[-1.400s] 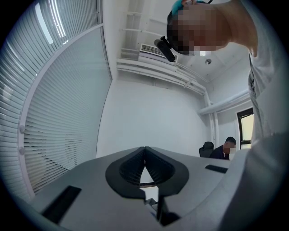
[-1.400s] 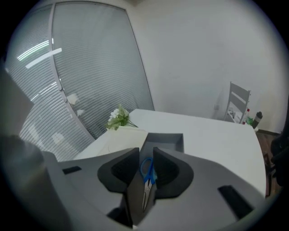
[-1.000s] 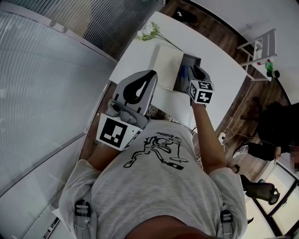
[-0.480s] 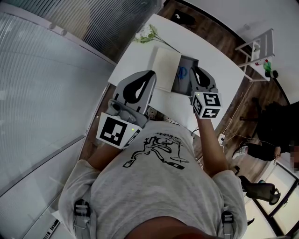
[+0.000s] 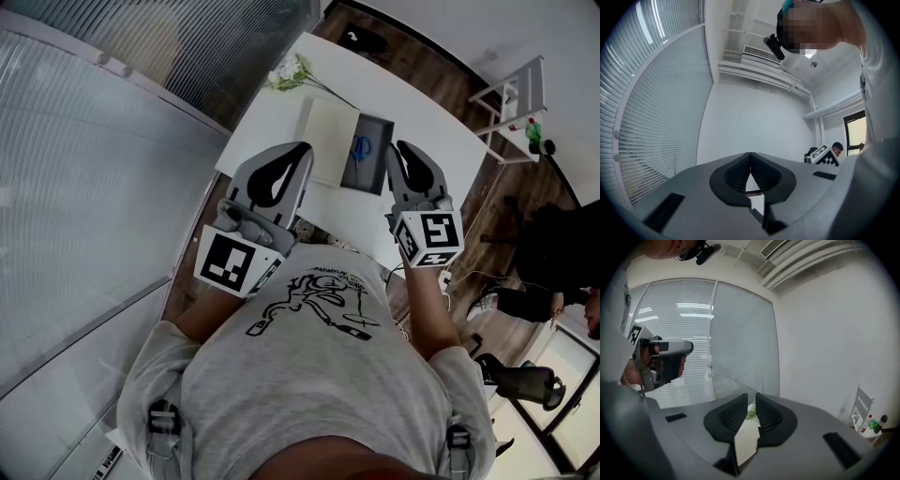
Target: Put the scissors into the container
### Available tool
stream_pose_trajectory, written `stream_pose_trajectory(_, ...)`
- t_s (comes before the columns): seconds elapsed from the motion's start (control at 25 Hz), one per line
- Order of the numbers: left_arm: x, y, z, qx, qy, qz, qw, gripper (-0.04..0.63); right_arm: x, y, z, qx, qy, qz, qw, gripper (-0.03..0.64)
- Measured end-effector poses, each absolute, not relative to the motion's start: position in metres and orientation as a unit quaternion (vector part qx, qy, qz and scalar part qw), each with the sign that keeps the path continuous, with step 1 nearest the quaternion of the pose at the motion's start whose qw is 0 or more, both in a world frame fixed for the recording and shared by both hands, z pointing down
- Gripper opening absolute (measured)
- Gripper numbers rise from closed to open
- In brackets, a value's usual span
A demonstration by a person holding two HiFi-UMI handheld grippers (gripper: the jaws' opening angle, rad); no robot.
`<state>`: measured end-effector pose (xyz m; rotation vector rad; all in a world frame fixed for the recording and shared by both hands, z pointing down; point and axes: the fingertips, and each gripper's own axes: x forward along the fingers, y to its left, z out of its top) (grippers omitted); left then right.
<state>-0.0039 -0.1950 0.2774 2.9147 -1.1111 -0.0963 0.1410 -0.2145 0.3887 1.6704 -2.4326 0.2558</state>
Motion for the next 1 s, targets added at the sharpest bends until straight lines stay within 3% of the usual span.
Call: stream_pose_trajectory(1.0, 0.02, -0.189, 0.265, 0.947, -0.317, -0.042, 0.022, 0.02, 0.139, -0.147, 0.28, 0.555, -0.827, -0.018, 0.085, 0.015)
